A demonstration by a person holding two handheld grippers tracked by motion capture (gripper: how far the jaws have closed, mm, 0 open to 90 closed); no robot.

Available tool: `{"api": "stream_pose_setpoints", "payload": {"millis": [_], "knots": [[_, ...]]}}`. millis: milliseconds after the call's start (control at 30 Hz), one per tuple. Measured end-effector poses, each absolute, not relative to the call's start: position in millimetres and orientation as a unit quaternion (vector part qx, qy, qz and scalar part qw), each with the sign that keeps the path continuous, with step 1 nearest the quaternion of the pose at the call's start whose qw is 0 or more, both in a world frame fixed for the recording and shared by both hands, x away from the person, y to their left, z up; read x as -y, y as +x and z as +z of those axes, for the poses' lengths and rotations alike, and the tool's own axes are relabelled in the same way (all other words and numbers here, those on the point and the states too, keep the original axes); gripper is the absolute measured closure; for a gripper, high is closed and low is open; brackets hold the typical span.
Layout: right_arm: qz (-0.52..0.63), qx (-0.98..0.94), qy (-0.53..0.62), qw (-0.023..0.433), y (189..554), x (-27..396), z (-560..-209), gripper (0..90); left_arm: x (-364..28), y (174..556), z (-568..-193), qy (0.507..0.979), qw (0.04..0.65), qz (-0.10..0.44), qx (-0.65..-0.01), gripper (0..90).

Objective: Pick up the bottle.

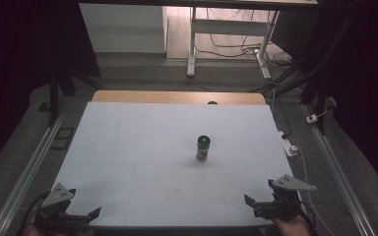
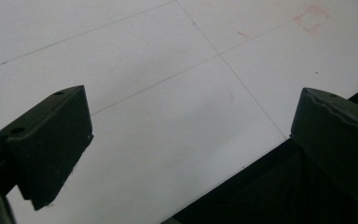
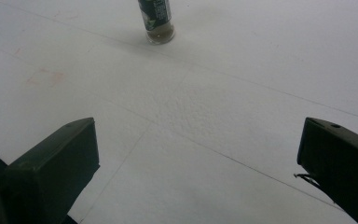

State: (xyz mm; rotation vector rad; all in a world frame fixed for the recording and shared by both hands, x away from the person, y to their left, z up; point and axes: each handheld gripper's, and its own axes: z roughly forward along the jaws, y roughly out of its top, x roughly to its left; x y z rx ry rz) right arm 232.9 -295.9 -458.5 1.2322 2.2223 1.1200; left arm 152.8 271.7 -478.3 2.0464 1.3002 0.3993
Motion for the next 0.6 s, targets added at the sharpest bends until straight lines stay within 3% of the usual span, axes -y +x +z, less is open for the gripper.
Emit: {"api": "stream_pose_setpoints", "payload": {"millis": [600], "knots": [[0.402, -0.789, 0.433, 0.171, 233.0, 296.9, -458.1, 0.0, -274.7, 151.5, -477.8, 0.781, 0.351, 0.144, -0.496, 0.0]]}}
